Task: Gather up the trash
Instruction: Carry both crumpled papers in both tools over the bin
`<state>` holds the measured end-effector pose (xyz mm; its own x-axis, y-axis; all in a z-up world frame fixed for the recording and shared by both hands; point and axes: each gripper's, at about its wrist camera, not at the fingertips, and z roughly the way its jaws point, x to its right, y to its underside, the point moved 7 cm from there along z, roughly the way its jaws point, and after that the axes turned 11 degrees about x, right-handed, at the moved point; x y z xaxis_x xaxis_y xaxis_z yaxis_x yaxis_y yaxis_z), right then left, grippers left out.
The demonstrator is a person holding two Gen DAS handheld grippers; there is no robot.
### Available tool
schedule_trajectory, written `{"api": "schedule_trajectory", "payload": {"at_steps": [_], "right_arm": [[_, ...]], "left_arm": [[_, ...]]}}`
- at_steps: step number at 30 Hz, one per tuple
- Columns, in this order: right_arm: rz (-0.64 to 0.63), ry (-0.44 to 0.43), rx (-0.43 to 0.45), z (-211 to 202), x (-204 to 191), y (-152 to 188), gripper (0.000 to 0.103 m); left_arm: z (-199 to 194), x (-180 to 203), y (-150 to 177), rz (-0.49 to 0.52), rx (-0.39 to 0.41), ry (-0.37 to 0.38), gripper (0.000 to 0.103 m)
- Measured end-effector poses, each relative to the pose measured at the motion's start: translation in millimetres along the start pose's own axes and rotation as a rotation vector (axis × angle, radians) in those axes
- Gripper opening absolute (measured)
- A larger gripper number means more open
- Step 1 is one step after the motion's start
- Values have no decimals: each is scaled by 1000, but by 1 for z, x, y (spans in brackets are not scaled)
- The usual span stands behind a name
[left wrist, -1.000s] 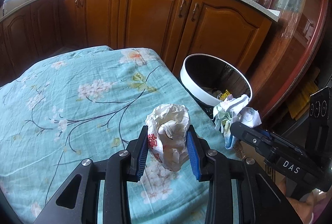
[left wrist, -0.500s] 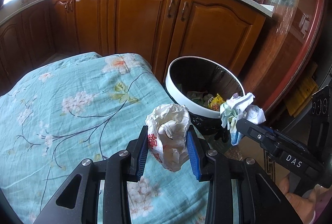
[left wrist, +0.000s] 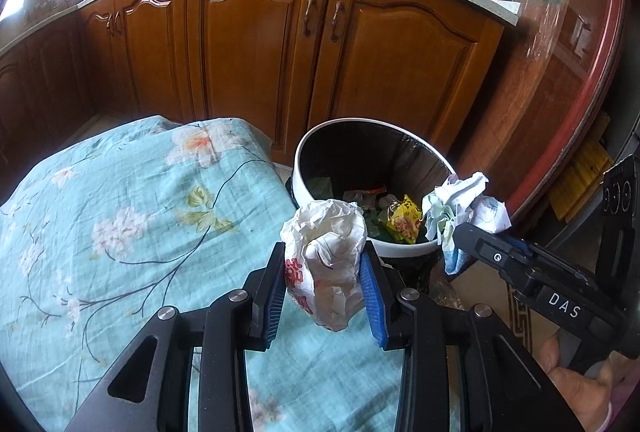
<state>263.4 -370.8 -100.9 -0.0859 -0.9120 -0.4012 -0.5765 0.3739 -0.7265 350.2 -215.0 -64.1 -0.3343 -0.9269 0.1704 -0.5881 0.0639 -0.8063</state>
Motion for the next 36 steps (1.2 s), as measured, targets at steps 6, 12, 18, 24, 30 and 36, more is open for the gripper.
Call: {"api": "schedule_trajectory", "payload": {"at_steps": [6,12,18,24,30,36], "right_arm": [[-7,16,5,6,7,-10,39],[-27,32,13,14,12,-24,39],[-41,50,11,23,18,-35,39],[-50,61,3,31,24,-40,39],[-51,71,-3,36,29,-44,39],[-56,77,-17,44,34,-47,39]], "left_arm": [[18,7,-13,13,5,2,34],[38,10,-26,22,10,-6,34],[55,14,-37,33,13,-10,34],[67,13,-40,36,7,-13,34],[77,14,-42,34,-4,-11,34],[83,20,-43,40,-12,-11,34]]}}
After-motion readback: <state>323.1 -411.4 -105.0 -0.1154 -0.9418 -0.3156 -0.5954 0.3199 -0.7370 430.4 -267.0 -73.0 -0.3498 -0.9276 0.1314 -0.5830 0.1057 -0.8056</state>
